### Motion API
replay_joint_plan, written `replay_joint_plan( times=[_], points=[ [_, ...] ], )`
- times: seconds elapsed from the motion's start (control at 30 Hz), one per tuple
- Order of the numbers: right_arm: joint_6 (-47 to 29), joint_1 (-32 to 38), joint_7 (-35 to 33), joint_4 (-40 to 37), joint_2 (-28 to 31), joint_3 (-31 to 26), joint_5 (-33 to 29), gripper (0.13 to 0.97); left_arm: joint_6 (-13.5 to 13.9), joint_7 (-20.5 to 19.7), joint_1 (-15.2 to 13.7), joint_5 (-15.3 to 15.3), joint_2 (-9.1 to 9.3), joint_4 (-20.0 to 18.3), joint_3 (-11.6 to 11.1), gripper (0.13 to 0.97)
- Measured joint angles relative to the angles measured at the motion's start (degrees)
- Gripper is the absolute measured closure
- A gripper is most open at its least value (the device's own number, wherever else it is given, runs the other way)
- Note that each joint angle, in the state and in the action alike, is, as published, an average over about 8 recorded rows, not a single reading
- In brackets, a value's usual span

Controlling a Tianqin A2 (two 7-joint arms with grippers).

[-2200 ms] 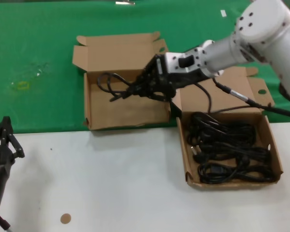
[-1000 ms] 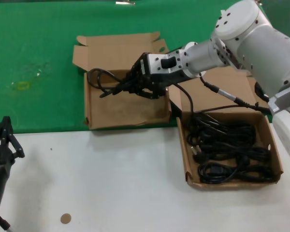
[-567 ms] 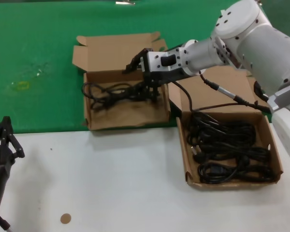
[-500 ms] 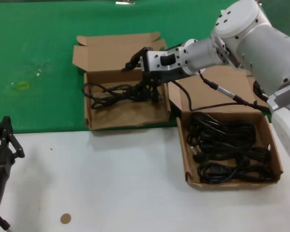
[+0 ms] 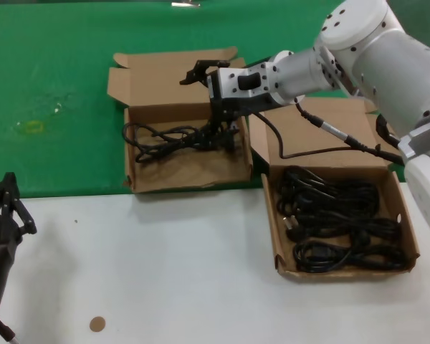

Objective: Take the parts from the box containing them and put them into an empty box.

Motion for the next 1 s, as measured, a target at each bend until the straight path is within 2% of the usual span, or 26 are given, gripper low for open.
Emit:
replay_joint_plan(
  times=[0.27,0.4,0.5,0.67,0.8,1.0],
  points=[
    [1.3,-2.2,1.1,2.4,0.4,0.7,0.7,0.355,0.0,0.0,0.0,0.0,0.00,0.0,0.0,0.941],
    [3.2,-5.5,2.8,5.9,1.1,1.8,1.6,0.355,0.0,0.0,0.0,0.0,0.00,0.0,0.0,0.917],
    [4.9,-8.5,4.3,9.0,1.6,2.7,2.5,0.301,0.0,0.0,0.0,0.0,0.00,0.0,0.0,0.906],
    [8.0,-13.9,7.0,14.7,2.6,4.4,4.1,0.211,0.0,0.0,0.0,0.0,0.00,0.0,0.0,0.832],
    [10.5,-18.2,9.2,19.3,3.5,5.8,5.4,0.184,0.0,0.0,0.0,0.0,0.00,0.0,0.0,0.787],
    [14.4,-24.9,12.6,26.4,4.7,8.0,7.3,0.138,0.0,0.0,0.0,0.0,0.00,0.0,0.0,0.644]
  ],
)
